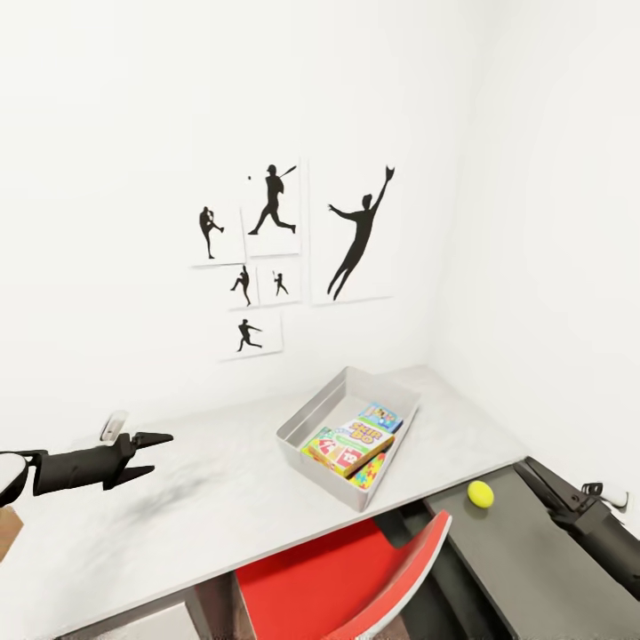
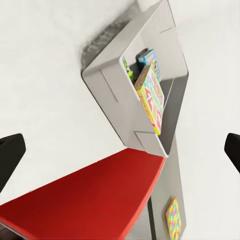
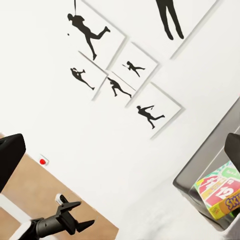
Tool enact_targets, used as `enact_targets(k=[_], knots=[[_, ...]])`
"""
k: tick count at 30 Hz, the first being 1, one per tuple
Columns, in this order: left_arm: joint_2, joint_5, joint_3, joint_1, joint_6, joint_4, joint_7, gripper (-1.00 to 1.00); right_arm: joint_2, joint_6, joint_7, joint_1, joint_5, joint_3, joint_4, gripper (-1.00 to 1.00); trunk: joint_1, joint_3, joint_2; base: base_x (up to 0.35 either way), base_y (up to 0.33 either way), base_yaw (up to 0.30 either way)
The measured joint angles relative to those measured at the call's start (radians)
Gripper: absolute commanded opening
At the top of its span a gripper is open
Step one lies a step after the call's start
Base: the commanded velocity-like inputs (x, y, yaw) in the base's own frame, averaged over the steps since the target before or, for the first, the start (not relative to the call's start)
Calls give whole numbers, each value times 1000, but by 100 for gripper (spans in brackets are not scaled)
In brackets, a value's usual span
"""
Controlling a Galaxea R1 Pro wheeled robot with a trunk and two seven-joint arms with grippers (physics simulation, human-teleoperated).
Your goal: Put all the toys in the child's room - the three board games (two on the bed and one on the table), the two jigsaw puzzles on the table, and the tennis ball on the table - inside the toy box on the table in the child's room.
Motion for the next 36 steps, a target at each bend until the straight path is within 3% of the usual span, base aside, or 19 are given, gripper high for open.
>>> enact_targets(k=[11, 21, 36], knots=[[-1, 0, -1, 0, 0, 0, 0, 100, -1, 1, 0, 0, -1, -1, -1, 100, 0, 2, 0, -18, 10, -52], [-1, 0, 0, -1, 0, 0, 0, 100, -1, 2, 1, 0, -1, -1, -2, 100, 0, 12, -1, -26, 1, -190], [0, 0, 0, -1, 0, -1, 0, 100, -1, 2, 1, 0, -1, 0, -2, 100, 0, 29, -2, -150, 24, -209]])
